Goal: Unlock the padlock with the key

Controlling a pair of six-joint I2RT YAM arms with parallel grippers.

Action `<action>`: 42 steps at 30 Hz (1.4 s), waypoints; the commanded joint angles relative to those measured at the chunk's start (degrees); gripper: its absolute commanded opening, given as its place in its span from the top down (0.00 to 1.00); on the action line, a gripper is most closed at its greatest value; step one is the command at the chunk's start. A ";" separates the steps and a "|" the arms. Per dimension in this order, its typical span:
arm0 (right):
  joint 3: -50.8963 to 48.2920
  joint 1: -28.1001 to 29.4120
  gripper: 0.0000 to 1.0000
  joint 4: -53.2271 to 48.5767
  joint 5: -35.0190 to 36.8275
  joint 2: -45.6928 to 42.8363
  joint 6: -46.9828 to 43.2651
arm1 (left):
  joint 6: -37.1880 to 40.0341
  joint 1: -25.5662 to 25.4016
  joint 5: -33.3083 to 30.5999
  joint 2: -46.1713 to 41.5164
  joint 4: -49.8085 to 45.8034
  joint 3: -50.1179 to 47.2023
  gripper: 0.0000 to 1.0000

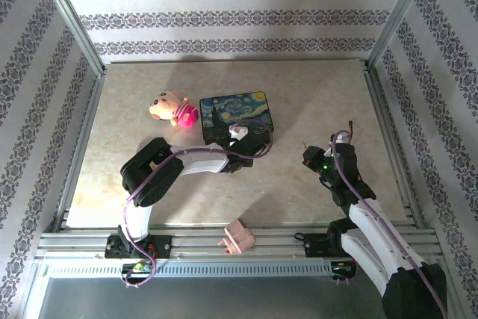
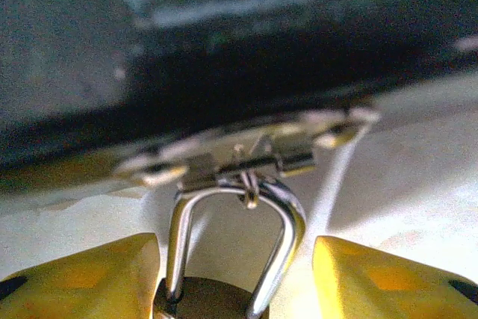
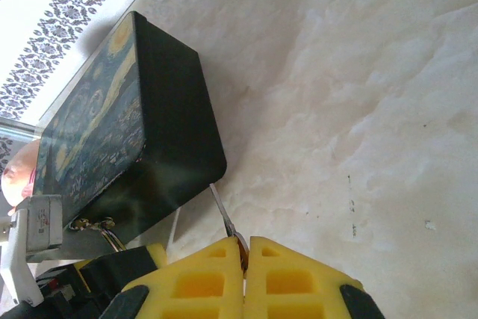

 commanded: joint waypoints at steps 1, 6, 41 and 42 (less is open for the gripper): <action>-0.33 -0.55 1.00 -0.06 -0.04 -0.27 0.21 | 1.48 1.19 -2.11 -0.44 0.34 1.17 0.44; -0.68 -0.55 1.00 -0.22 0.21 -0.71 0.16 | 2.11 1.73 -2.06 0.36 0.44 1.62 0.46; -1.87 -0.55 1.00 -0.42 0.58 -2.02 0.64 | 0.39 2.08 1.44 1.07 1.06 0.96 0.58; -1.91 -0.55 1.00 -0.42 0.58 -1.94 0.65 | 0.27 2.08 1.78 0.99 1.14 0.93 0.58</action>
